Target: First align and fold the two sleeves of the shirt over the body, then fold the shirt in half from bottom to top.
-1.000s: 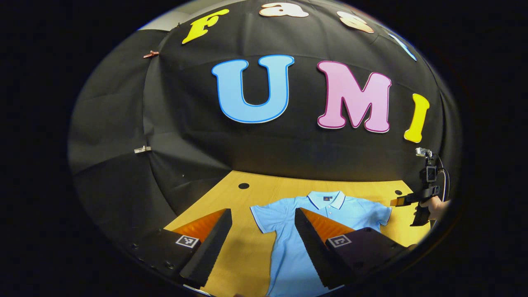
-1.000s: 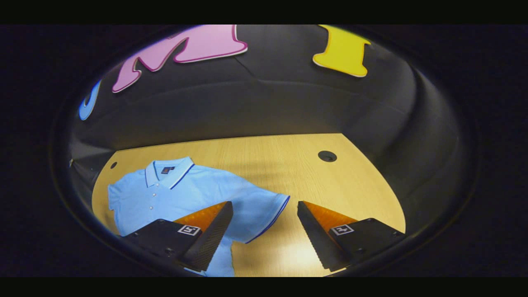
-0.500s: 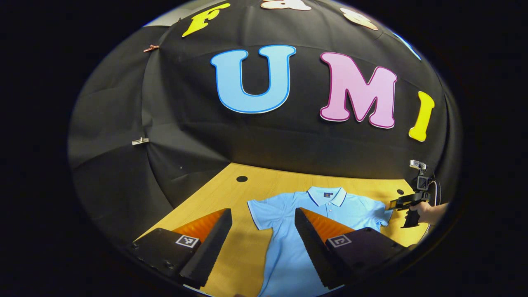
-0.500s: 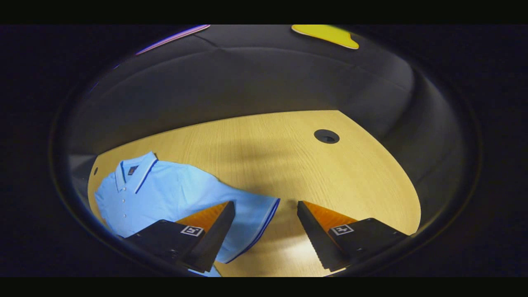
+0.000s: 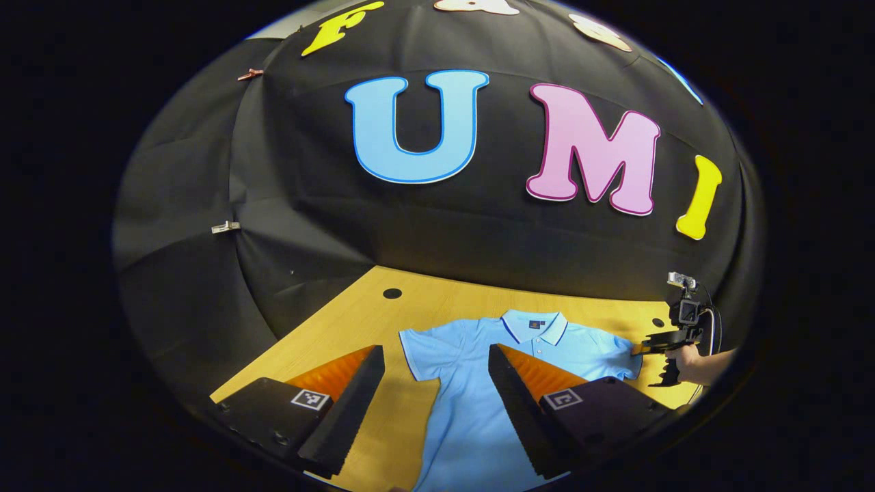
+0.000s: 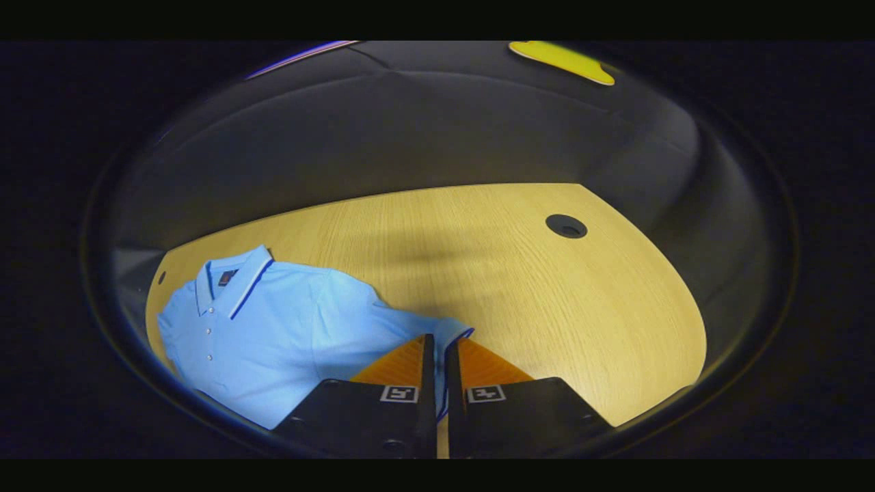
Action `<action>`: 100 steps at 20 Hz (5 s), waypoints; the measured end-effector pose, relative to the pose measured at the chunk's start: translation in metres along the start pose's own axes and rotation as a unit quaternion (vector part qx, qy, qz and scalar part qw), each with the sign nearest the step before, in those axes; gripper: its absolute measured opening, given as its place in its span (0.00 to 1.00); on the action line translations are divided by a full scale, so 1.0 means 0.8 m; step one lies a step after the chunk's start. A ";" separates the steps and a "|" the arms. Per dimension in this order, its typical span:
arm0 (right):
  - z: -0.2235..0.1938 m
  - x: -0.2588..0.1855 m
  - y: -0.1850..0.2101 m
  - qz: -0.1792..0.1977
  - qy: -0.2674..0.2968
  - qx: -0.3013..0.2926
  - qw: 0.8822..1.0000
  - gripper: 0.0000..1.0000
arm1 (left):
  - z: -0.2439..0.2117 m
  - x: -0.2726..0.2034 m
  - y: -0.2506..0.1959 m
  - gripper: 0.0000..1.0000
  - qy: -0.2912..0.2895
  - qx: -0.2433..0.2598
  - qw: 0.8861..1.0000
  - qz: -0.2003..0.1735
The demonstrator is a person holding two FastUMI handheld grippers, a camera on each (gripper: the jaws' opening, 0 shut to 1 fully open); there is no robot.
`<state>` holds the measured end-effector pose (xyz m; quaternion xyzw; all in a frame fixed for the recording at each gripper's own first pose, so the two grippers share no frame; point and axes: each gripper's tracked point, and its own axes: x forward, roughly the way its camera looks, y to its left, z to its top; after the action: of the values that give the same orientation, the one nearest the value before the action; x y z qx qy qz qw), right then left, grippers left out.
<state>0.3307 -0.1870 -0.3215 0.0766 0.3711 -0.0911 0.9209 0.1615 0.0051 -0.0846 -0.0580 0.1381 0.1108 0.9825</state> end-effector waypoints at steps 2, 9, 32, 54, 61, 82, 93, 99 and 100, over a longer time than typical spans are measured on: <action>0.000 -0.001 0.002 0.000 0.004 0.006 1.000 0.11 | -0.004 0.004 0.001 0.98 0.007 0.001 1.000 -0.004; 0.038 -0.038 0.025 -0.014 -0.034 -0.054 0.998 0.05 | -0.005 0.005 0.030 0.98 0.008 -0.008 1.000 -0.004; -0.092 -0.274 0.323 0.185 -0.101 -0.169 0.963 0.99 | -0.065 0.215 0.074 0.99 0.056 0.001 0.997 -0.060; -0.150 -0.334 0.106 0.097 -0.067 -0.069 0.991 0.99 | -0.160 0.391 0.026 0.06 0.183 0.096 0.975 -0.082; -0.154 -0.349 0.074 0.092 -0.071 -0.075 0.990 0.99 | -0.083 0.352 -0.065 0.06 0.143 0.094 0.974 -0.148; -0.317 -0.427 0.100 0.107 0.034 -0.026 0.993 0.99 | -0.180 -0.019 -0.050 0.97 0.146 0.096 0.954 -0.245; -0.411 -0.405 0.109 0.096 0.123 -0.031 0.987 0.99 | -0.370 -0.125 0.023 0.97 0.256 0.130 0.939 -0.188; -0.413 -0.387 0.098 0.074 0.124 -0.073 0.987 0.96 | -0.395 -0.110 0.021 0.97 0.276 0.158 0.934 -0.162; -0.414 -0.386 0.096 0.072 0.124 -0.079 0.986 0.93 | -0.396 -0.111 0.019 0.98 0.274 0.158 0.935 -0.162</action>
<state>-0.0926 -0.0087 -0.3367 0.0409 0.4823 0.0152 0.8749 -0.0069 -0.0440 -0.3630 0.0479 0.4064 -0.0935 0.9077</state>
